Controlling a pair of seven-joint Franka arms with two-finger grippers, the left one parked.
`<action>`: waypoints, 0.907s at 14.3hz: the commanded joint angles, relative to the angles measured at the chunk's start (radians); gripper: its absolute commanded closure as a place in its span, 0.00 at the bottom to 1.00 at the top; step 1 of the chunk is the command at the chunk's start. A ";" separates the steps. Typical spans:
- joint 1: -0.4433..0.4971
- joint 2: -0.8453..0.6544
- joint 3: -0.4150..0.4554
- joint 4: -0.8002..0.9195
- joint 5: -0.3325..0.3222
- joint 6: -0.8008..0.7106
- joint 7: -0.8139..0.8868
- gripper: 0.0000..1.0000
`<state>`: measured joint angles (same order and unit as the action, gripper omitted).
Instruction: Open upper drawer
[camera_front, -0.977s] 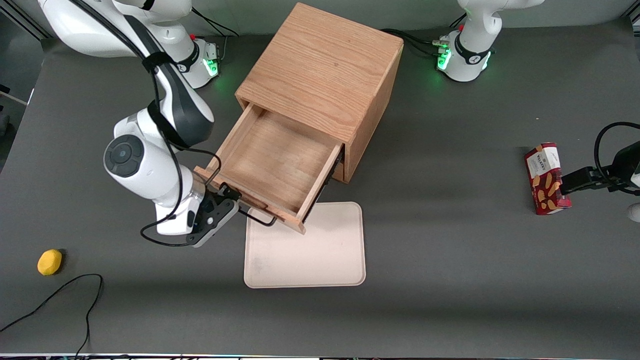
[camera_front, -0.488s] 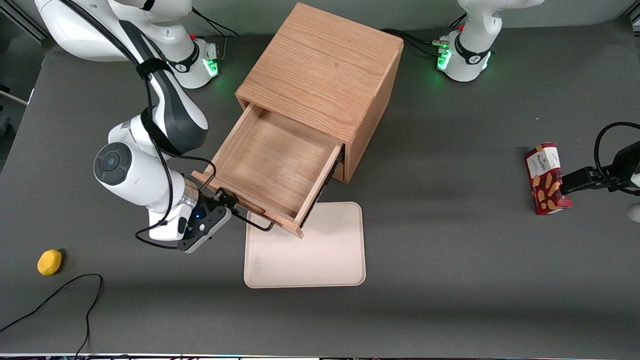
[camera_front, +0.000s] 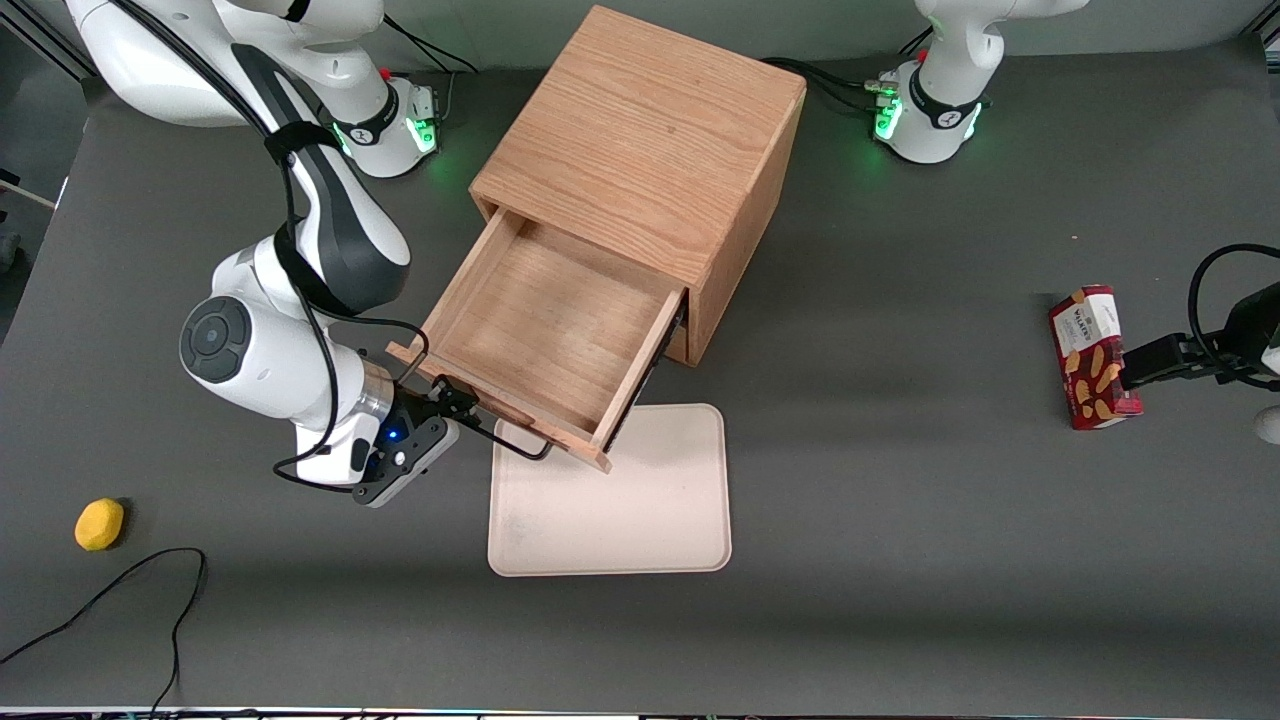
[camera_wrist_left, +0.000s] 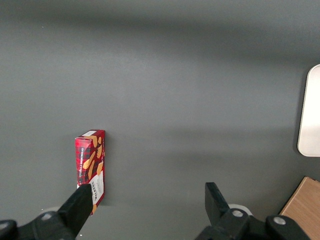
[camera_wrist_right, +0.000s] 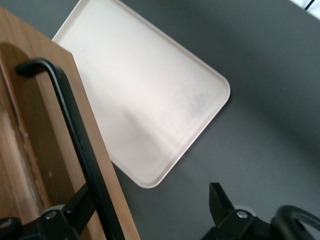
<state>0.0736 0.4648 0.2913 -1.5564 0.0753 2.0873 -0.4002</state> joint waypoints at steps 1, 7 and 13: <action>0.011 -0.009 -0.012 0.013 0.032 -0.070 -0.133 0.00; 0.005 -0.100 -0.035 0.015 0.034 -0.116 -0.151 0.00; -0.026 -0.285 -0.223 0.009 0.150 -0.252 -0.140 0.00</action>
<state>0.0645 0.2738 0.1341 -1.5251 0.1914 1.9024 -0.5270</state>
